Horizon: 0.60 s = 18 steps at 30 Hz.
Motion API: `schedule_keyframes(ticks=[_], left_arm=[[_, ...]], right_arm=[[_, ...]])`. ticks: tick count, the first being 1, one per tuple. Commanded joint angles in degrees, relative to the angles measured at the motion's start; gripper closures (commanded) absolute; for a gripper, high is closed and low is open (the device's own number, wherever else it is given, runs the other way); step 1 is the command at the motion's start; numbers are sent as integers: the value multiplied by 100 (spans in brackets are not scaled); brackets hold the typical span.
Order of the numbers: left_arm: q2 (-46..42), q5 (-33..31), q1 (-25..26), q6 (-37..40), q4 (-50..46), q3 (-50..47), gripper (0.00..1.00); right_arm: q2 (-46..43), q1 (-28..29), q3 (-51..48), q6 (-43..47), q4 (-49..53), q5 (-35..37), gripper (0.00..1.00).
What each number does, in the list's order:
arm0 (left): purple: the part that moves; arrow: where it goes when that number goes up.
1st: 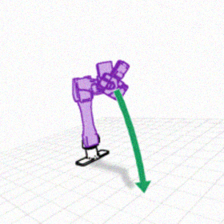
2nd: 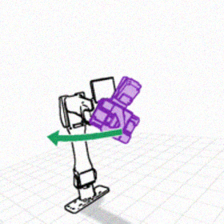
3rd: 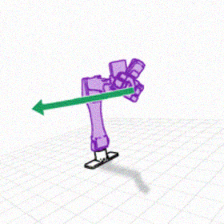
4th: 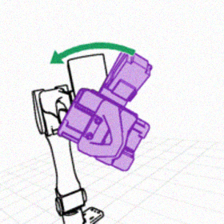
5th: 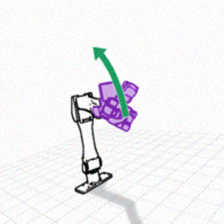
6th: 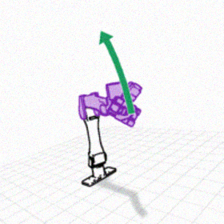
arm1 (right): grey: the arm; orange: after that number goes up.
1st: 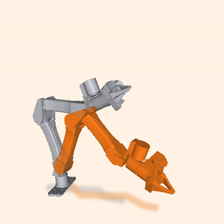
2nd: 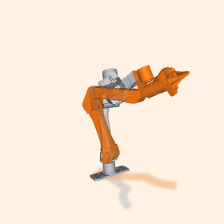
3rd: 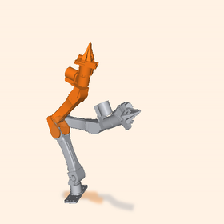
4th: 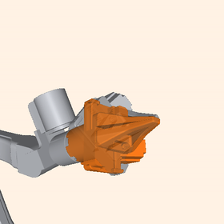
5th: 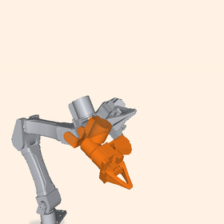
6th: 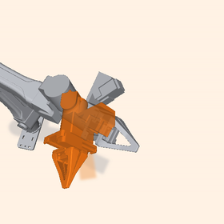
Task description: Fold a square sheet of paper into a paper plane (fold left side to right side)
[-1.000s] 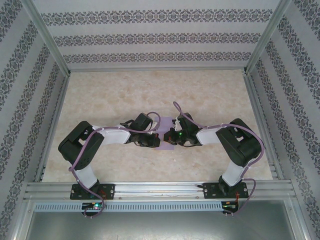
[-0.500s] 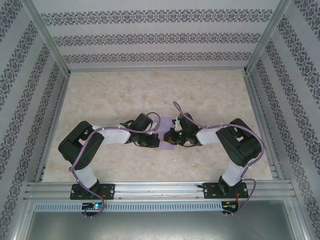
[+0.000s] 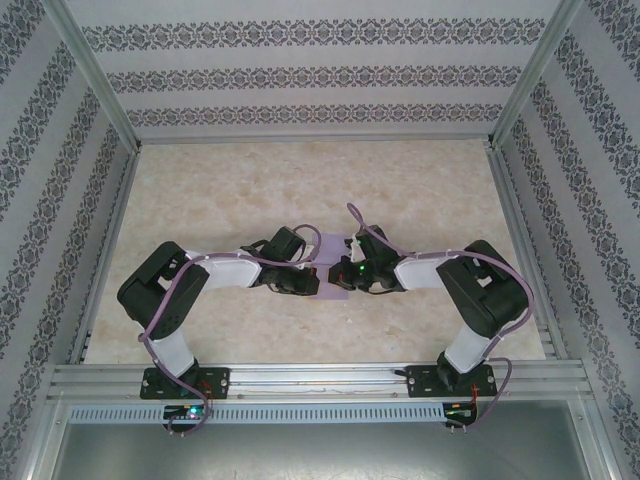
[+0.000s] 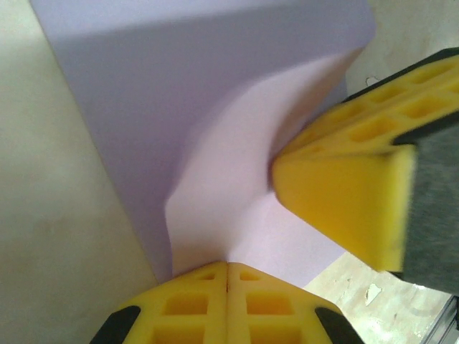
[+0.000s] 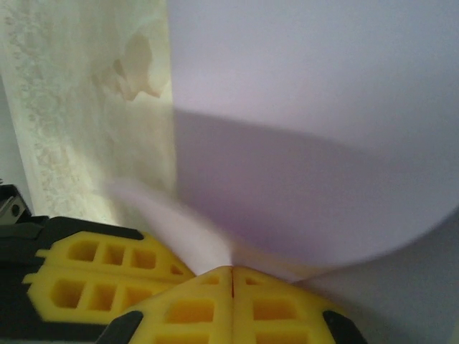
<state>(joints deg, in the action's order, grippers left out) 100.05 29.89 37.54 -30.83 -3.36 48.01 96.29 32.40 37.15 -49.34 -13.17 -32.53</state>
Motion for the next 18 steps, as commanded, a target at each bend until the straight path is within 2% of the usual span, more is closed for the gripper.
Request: schedule_keyframes(ticks=[1,11,18], left_arm=[[133,-178,52,94,-195,-151,100],[186,-242,61,102,-226,-154,100],[225,-274,61,85,-253,-136,100]], right_arm=[[-381,24,43,233,130,106,100],[-302,319,73,168,113,578,100],[33,401,179,114,4,636,100]])
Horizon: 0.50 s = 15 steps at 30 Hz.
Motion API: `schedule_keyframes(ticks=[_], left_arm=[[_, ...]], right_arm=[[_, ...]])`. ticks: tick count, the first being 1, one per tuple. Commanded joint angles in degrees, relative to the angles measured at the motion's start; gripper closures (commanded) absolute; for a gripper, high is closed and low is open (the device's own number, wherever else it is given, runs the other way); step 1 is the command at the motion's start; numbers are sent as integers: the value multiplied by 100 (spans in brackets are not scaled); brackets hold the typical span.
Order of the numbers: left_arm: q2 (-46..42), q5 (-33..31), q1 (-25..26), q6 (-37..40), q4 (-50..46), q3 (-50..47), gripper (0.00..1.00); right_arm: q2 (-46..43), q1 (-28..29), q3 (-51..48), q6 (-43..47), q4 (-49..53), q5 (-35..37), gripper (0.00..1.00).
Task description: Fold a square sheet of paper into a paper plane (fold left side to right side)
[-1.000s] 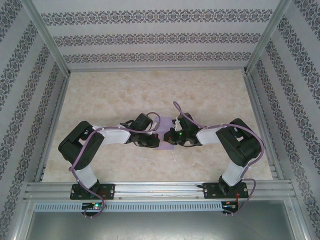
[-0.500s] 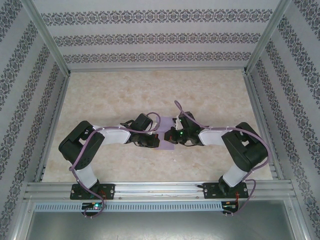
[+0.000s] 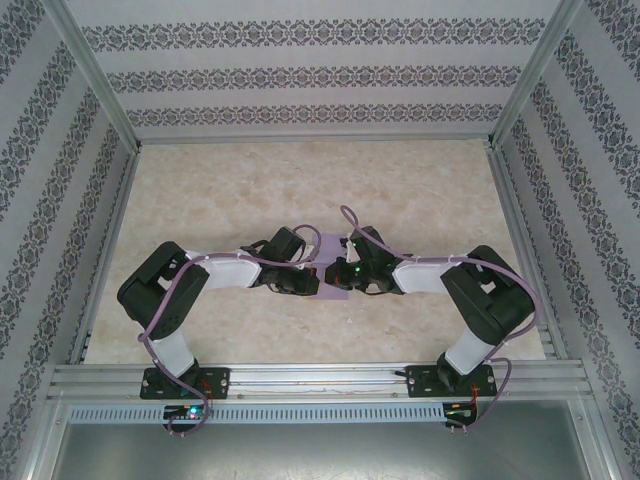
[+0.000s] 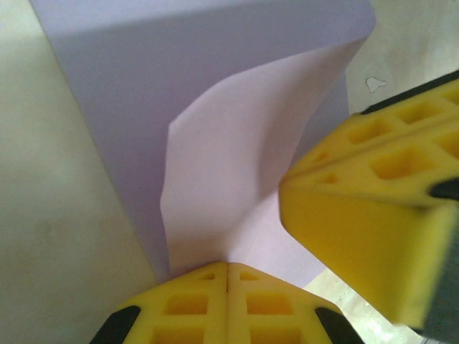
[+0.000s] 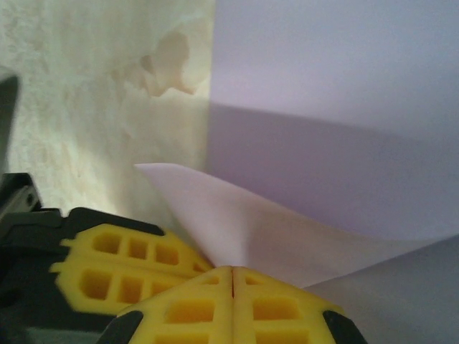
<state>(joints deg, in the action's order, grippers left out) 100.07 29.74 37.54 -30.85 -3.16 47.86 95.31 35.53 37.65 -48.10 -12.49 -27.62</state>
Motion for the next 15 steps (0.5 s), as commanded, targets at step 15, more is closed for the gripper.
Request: schedule_keyframes(ticks=[15], left_arm=[[275,-320,69,97,-379,-75,100]], right_arm=[[33,114,138,-39,-118,152,100]])
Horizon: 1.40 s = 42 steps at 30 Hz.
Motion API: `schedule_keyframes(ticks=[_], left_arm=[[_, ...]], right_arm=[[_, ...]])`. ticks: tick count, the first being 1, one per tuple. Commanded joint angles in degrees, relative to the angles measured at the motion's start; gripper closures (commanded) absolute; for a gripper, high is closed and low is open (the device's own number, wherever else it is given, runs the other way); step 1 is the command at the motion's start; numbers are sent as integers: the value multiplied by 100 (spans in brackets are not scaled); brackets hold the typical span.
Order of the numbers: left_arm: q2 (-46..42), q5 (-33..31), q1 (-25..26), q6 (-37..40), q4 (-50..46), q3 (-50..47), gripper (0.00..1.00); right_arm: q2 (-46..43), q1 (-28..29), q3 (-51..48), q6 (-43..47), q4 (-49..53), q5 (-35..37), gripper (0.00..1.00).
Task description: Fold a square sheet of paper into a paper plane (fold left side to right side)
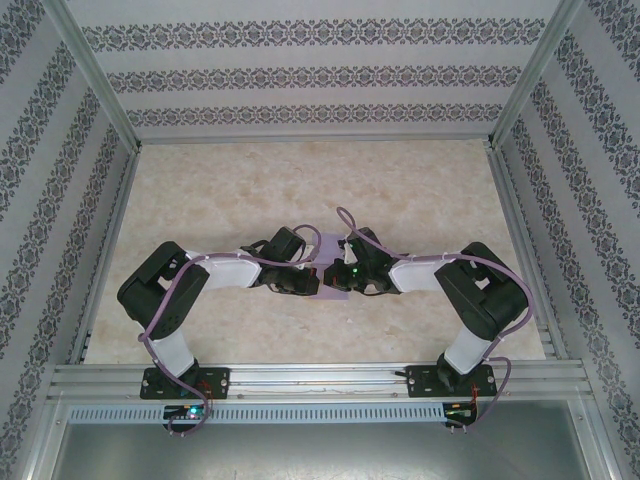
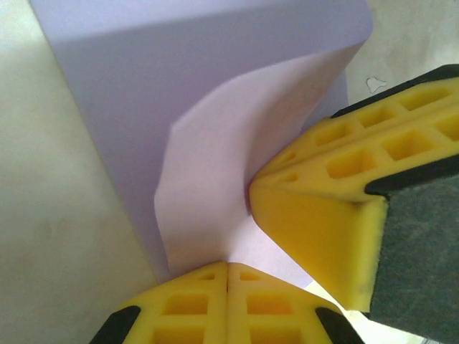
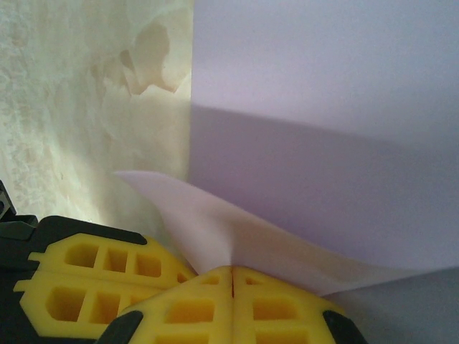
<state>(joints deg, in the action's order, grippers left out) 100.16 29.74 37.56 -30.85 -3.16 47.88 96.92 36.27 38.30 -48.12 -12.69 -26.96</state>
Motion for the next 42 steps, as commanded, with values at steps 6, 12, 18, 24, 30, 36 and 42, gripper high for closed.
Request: schedule_keyframes(ticks=[6,12,18,24,30,36,42], left_arm=[[285,-338,67,97,-400,-64,100],[293,-370,67,80,-429,-56,100],[298,-440,67,62,-544,-42,100],[322,-630,68,18,-792,-45,100],[394,-636,67,8,-786,-121,100],[425,-626,75,0,-748,-164,100],[433,-600,76,-20,-704,-178,100]], right_arm=[[-63,57,28,-218,-314,18,100],[107,64,37,-279,-437,37,100],[263,56,-6,-176,-328,233,100],[242,-88,-116,30,-130,426,100],[195,-359,-200,191,-85,360,100],[195,-708,-175,361,9,255,100],[206,-1070,-115,561,167,218,100]])
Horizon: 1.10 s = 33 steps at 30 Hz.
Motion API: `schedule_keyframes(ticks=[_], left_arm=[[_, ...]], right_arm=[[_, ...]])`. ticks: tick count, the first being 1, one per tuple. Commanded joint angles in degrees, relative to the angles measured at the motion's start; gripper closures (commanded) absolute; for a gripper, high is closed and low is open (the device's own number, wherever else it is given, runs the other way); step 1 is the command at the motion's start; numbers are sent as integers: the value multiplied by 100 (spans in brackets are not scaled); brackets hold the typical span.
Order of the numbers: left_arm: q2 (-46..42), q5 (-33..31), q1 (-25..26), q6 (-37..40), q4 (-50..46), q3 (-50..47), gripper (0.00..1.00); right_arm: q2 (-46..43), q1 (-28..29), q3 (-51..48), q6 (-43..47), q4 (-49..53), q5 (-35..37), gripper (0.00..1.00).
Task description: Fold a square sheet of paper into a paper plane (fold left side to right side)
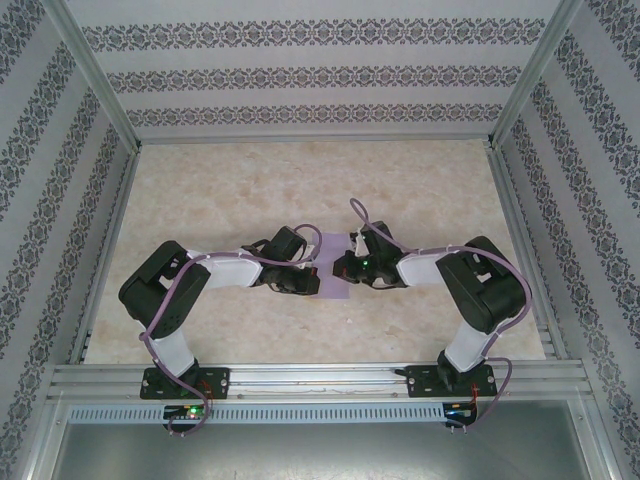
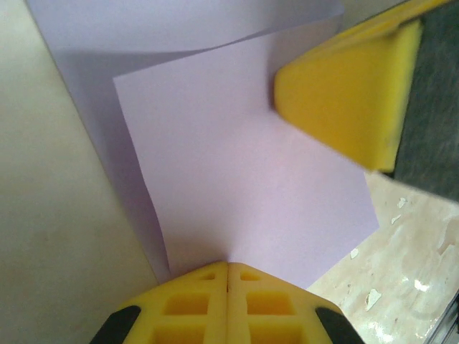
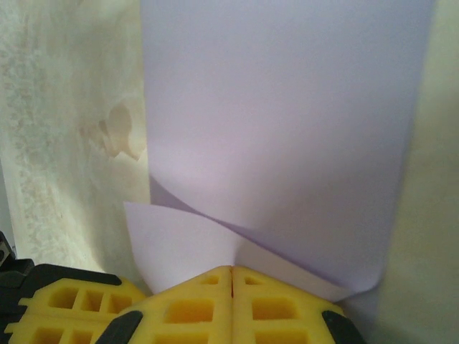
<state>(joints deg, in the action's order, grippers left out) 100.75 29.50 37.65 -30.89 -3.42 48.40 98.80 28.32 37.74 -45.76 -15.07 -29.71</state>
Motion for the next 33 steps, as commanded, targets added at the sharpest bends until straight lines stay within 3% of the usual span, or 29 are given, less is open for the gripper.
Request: schedule_keyframes(ticks=[1,17,22,28,33], left_arm=[[374,-572,67,-13,-672,-236,100],[391,-548,111,-50,-565,-225,100],[377,-518,129,-66,-522,-202,100],[315,-550,129,-58,-528,-191,100],[314,-542,129,-39,-563,-145,100]], right_arm=[[17,-335,-40,363,445,486,100],[159,-1085,263,672,700,315,100],[-366,-1159,353,787,1035,273,100],[-1089,-880,85,591,1071,194,100],[-1106,-122,-82,64,640,311,100]])
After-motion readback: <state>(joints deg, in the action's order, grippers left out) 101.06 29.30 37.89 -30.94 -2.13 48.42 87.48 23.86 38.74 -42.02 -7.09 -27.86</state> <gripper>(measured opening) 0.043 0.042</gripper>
